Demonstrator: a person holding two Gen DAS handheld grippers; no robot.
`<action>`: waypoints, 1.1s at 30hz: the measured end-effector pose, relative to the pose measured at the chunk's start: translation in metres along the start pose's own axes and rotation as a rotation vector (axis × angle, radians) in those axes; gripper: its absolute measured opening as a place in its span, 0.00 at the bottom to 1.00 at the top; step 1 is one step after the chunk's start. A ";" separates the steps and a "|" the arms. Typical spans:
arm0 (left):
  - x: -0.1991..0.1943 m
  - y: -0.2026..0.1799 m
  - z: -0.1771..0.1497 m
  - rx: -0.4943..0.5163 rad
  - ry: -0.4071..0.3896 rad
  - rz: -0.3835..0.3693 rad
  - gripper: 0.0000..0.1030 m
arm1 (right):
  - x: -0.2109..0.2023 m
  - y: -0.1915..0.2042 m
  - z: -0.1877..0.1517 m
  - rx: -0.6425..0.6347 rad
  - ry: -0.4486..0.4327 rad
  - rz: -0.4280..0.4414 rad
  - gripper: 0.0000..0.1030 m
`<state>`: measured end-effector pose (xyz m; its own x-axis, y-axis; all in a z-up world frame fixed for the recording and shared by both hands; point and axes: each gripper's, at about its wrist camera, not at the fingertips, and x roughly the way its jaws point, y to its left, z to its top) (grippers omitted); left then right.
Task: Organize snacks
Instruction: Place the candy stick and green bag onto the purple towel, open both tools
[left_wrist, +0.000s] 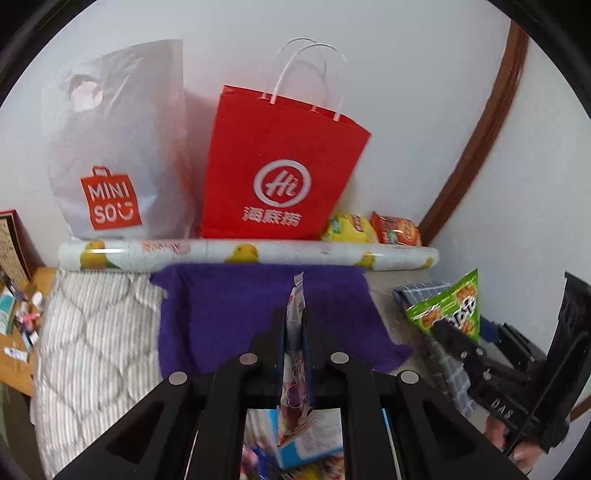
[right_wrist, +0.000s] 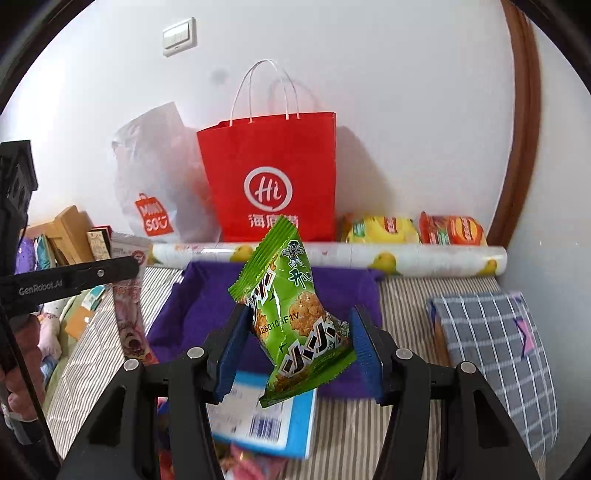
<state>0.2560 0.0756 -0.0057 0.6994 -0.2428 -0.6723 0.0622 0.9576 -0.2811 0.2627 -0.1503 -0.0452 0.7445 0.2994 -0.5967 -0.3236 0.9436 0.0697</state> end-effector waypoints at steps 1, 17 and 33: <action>0.006 0.004 0.006 -0.002 0.004 0.014 0.08 | 0.006 -0.001 0.004 -0.001 0.001 0.002 0.53; 0.112 0.061 0.036 -0.067 0.125 0.064 0.08 | 0.138 -0.032 0.020 0.081 0.112 0.029 0.53; 0.187 0.093 0.022 -0.133 0.272 0.046 0.09 | 0.208 -0.053 -0.015 0.104 0.272 0.042 0.53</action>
<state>0.4083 0.1224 -0.1424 0.4814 -0.2499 -0.8401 -0.0713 0.9442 -0.3217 0.4265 -0.1401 -0.1848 0.5435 0.3028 -0.7829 -0.2784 0.9449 0.1722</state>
